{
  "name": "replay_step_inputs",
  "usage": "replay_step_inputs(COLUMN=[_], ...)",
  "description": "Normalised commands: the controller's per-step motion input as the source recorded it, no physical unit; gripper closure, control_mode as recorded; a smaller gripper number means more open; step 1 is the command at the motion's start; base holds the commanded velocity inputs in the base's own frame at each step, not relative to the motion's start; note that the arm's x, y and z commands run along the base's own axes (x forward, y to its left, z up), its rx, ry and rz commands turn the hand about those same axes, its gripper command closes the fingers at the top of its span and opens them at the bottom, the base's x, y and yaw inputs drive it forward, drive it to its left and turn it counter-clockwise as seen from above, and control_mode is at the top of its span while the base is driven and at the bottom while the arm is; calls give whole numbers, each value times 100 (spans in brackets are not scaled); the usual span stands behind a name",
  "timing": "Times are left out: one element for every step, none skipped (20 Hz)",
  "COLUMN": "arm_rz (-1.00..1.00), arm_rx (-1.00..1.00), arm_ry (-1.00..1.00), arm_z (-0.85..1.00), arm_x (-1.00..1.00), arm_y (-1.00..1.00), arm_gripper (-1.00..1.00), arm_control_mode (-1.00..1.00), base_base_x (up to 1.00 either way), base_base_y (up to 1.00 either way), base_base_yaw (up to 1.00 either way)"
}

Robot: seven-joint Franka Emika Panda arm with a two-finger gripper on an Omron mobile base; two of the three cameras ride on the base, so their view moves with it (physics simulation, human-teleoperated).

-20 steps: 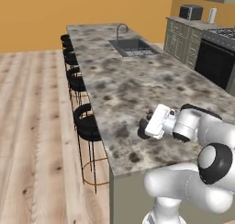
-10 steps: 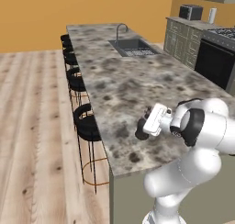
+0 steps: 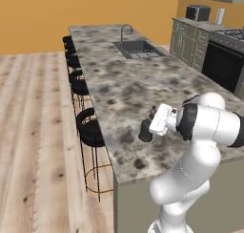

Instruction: Move the drinks to the dining counter.

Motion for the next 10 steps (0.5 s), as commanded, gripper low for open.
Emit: replay_step_inputs(arm_rz=[0,0,0,0,0,0,0,0,0,0], arm_rx=[0,0,0,0,0,0,0,0,0,0], arm_ry=[0,0,-1,-2,-2,-1,-1,0,0,0], arm_z=[-9,-6,-1,0,0,0,0,0,0,7], arm_x=[0,0,-6,-13,-19,-20,-21,-17,-19,-26], arm_y=[29,29,28,30,28,23,16,11,1,0], arm_gripper=[-100,-100,-100,-100,-100,-100,-100,-100,-100,-100], arm_control_mode=[-100,-100,-100,-100,-100,-100,-100,-100,-100,-100], base_base_x=[0,0,0,0,0,0,0,0,0,0], base_base_y=[0,0,0,0,0,0,0,0,0,0], base_base_yaw=[0,0,0,0,0,0,0,0,0,0])
